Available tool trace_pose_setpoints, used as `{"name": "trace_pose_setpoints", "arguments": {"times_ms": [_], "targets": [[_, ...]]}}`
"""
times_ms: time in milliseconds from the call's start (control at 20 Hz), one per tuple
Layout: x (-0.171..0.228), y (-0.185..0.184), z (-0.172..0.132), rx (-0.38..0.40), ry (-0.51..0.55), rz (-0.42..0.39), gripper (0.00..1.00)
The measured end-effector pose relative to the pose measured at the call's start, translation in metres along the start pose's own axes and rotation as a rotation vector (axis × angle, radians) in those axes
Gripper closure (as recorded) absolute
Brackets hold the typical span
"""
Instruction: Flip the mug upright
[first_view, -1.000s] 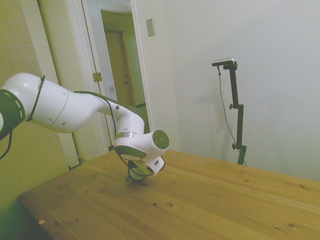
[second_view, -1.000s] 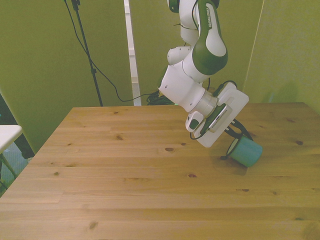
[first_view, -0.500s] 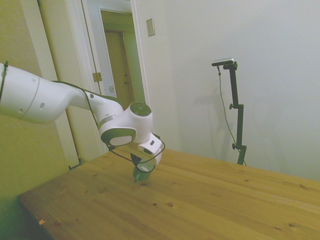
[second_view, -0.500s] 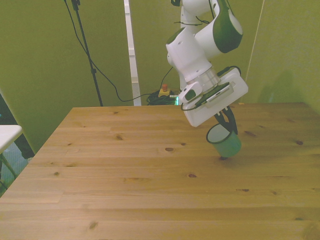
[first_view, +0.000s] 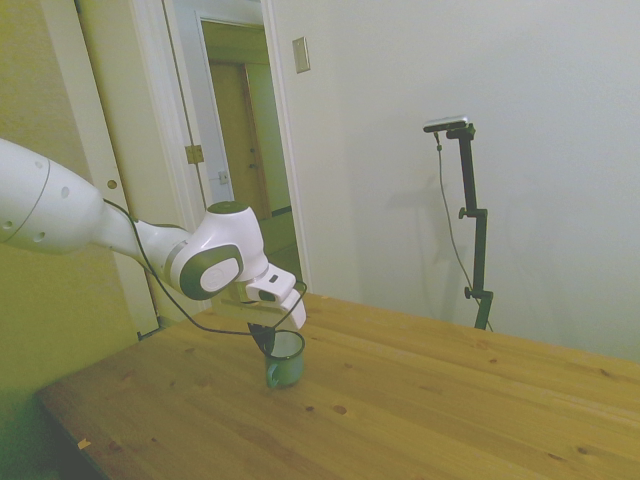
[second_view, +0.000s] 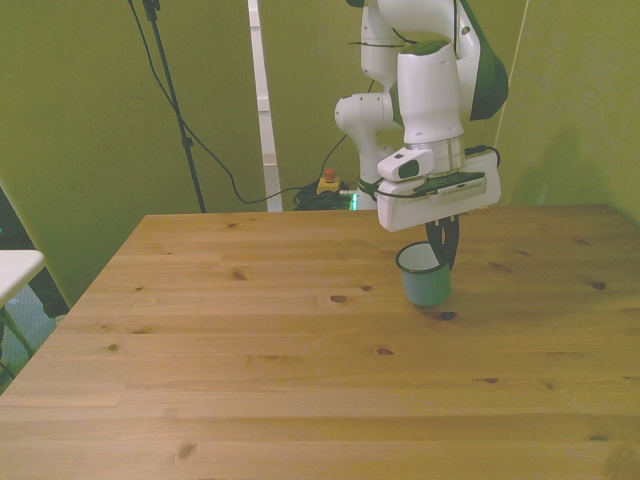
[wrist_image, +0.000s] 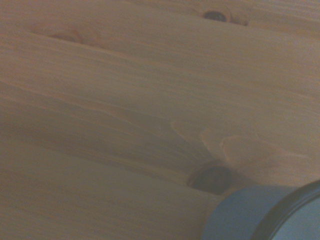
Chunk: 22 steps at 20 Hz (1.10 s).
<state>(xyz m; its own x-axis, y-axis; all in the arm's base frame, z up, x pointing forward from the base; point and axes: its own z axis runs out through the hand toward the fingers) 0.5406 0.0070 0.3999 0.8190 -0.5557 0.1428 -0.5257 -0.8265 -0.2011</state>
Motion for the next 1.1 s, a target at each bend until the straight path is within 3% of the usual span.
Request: {"name": "trace_pose_setpoints", "arguments": {"times_ms": [100,150,800,1100], "targets": [[-0.001,0.001,0.004,-0.021,0.003,0.009,1.00],[-0.002,0.001,0.006,-0.028,0.003,0.016,0.00],[0.002,-0.004,0.013,-0.039,0.025,0.060,0.00],[-0.002,-0.020,-0.011,-0.006,0.060,0.049,0.00]]}}
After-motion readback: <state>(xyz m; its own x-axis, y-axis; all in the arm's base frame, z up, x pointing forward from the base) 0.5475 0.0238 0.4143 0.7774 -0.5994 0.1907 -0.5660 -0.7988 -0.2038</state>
